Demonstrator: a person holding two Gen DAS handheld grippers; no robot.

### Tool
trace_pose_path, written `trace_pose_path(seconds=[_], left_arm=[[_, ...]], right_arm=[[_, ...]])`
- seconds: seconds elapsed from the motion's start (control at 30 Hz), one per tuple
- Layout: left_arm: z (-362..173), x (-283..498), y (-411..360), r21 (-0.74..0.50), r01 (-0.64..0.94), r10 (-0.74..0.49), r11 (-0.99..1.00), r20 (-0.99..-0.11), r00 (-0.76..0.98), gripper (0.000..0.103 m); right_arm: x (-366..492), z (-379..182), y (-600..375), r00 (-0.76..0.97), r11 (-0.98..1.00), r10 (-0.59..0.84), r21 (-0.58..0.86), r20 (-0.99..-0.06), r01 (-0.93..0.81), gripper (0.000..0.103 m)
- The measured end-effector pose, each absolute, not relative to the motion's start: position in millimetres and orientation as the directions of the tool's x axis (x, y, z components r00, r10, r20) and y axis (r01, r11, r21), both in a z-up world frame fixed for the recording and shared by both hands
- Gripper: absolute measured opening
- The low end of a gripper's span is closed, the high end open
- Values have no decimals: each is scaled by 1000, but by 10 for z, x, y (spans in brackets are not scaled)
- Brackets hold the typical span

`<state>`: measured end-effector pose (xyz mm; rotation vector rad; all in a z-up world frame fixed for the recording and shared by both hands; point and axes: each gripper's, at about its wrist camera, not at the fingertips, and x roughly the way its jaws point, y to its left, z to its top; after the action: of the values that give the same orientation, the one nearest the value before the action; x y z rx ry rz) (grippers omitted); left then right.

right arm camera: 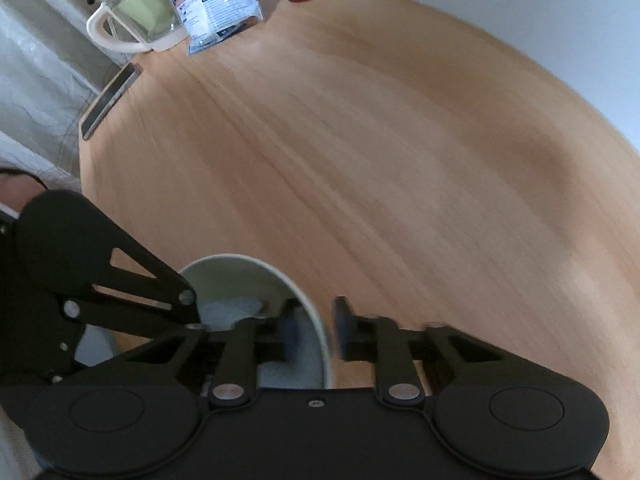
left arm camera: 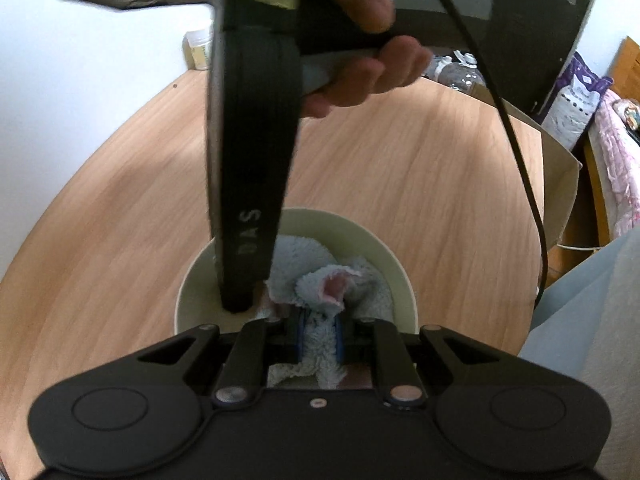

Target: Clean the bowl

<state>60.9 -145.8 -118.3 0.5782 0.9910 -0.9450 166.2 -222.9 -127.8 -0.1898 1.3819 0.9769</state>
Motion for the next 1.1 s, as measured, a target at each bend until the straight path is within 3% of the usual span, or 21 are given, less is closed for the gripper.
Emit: trace_pose_path(seconds=[0.2, 0.5, 0.73, 1.1], left_arm=[[-1086, 613, -1296, -66, 838, -383, 541, -907, 176, 13], [-1245, 711, -1547, -116, 849, -377, 515, -921, 103, 12], [-1335, 825, -1694, -143, 846, -389, 514, -917, 82, 12], [-1341, 736, -1806, -52, 784, -377, 619, -895, 238, 12]], right_arm=[[1495, -1326, -2430, -50, 766, 434, 398, -899, -506, 9], [1228, -1397, -2589, 18, 884, 394, 373, -919, -283, 9], [1203, -1444, -2515, 40, 911, 365, 348, -930, -222, 13], [1162, -1474, -2613, 54, 927, 346, 333, -937, -170, 12]])
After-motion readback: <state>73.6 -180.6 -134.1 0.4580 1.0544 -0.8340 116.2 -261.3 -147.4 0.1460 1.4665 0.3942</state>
